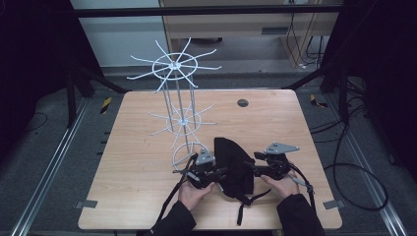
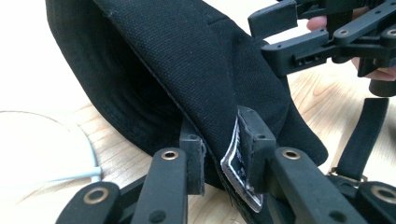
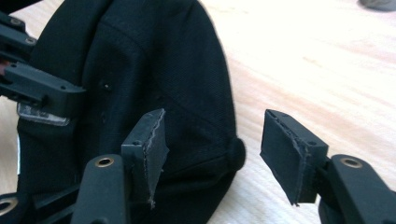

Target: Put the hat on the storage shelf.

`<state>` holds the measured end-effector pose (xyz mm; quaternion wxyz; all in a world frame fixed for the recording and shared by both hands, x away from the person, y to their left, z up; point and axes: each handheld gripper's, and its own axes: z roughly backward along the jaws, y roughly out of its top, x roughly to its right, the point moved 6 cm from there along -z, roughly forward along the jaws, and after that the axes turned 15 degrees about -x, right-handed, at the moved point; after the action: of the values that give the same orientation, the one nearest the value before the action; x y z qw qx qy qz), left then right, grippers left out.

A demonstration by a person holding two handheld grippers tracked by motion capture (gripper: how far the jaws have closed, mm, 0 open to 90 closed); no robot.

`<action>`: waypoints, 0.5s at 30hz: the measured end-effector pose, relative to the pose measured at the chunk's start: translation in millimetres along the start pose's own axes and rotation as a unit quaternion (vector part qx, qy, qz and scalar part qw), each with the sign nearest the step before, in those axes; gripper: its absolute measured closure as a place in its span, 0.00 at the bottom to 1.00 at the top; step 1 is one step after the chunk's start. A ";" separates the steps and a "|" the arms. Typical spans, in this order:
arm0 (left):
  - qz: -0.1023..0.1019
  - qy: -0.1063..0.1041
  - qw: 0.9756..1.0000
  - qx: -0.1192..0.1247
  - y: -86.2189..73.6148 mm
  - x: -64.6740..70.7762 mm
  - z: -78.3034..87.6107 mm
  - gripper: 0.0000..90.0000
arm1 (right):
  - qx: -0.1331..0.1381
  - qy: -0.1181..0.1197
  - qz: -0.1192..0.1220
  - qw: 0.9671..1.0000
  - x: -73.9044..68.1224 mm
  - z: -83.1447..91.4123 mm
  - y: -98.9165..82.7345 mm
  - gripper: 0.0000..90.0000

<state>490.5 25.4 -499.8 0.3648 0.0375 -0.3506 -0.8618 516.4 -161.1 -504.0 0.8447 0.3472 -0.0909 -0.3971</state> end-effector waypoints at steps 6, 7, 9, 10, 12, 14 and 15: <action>-0.001 0.007 1.000 -0.006 -5.3 -4.1 -1.2 0.82 | -0.024 0.025 -0.008 0.999 -2.3 -10.5 -2.1 0.57; 0.002 0.006 1.000 -0.006 -5.9 -4.2 -1.5 0.82 | -0.028 0.030 -0.012 0.999 -2.4 -10.3 -2.2 0.64; 0.004 0.008 1.000 -0.008 -7.5 -5.5 -2.3 0.82 | -0.031 0.031 -0.014 0.999 -2.7 -9.6 -2.4 0.81; 0.004 0.008 1.000 -0.008 -7.8 -5.9 -2.4 0.82 | -0.034 0.034 -0.014 0.999 -4.8 -9.5 -2.4 0.85; 0.007 0.006 1.000 -0.006 -8.1 -6.5 -2.6 0.82 | -0.040 0.030 0.000 0.999 -9.6 -6.9 -1.1 0.89; 0.010 0.001 1.000 -0.001 -7.3 -6.9 -2.4 0.81 | -0.037 0.017 0.015 0.999 -12.2 1.1 2.9 0.89; 0.016 -0.007 1.000 0.003 -6.2 -6.5 -2.4 0.80 | -0.029 0.012 0.020 0.999 -12.4 5.3 5.1 0.89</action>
<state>492.2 31.3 -506.8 0.3758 0.0273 -0.3565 -0.8549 508.9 -152.5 -495.2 0.8633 0.3254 -0.0761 -0.3782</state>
